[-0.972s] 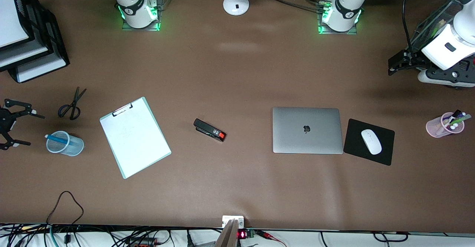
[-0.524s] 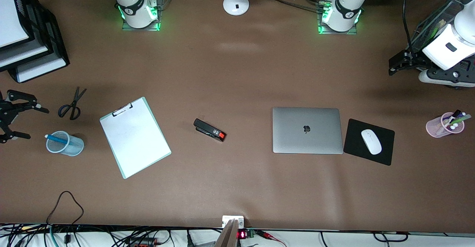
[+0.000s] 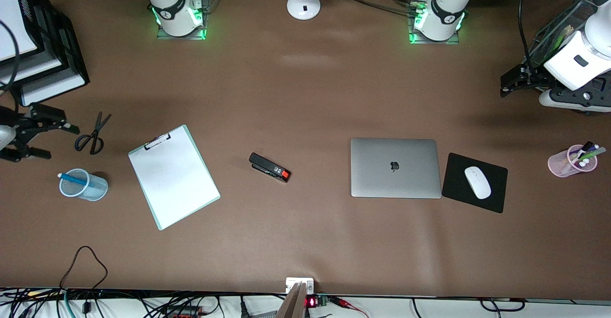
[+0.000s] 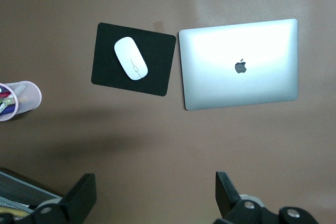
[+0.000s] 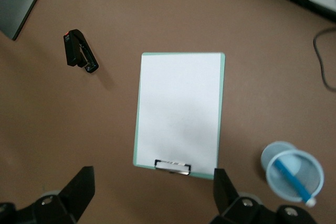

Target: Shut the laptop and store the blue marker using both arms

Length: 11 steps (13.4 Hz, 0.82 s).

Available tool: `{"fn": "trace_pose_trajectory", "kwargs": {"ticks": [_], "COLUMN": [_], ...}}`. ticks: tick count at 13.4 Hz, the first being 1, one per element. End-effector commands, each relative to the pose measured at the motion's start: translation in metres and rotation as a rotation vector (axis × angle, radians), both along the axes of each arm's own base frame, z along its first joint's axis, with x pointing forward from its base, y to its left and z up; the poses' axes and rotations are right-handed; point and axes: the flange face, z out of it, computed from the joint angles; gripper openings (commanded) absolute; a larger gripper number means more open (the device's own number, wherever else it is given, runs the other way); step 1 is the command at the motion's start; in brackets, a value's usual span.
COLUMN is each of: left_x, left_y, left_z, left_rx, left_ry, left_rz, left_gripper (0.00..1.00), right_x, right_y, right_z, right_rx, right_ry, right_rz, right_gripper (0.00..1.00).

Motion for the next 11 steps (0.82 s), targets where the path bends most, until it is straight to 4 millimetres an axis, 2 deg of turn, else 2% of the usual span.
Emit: {"fn": "trace_pose_trajectory", "kwargs": {"ticks": [1, 4, 6, 10, 11], "left_x": [0.003, 0.003, 0.002, 0.003, 0.003], "left_y": [0.001, 0.001, 0.001, 0.001, 0.001], "left_z": [0.005, 0.005, 0.006, 0.005, 0.005], "left_rx": [0.008, 0.006, 0.008, 0.008, 0.006], "left_ry": [0.006, 0.006, 0.004, 0.006, 0.006], "left_rz": [-0.018, -0.018, -0.018, -0.018, -0.018], "left_gripper": [1.0, 1.0, 1.0, 1.0, 1.0], "right_x": [-0.031, -0.049, -0.055, -0.063, -0.063], "right_y": [0.017, 0.041, 0.061, 0.07, 0.064], "right_z": [0.013, 0.027, 0.035, 0.069, 0.073], "right_rx": [-0.068, -0.166, -0.255, -0.267, -0.267], "right_ry": [0.076, 0.196, 0.217, 0.175, 0.166], "right_rz": [-0.119, -0.298, -0.327, -0.442, -0.446], "right_gripper": [1.0, 1.0, 1.0, 1.0, 1.0]}}
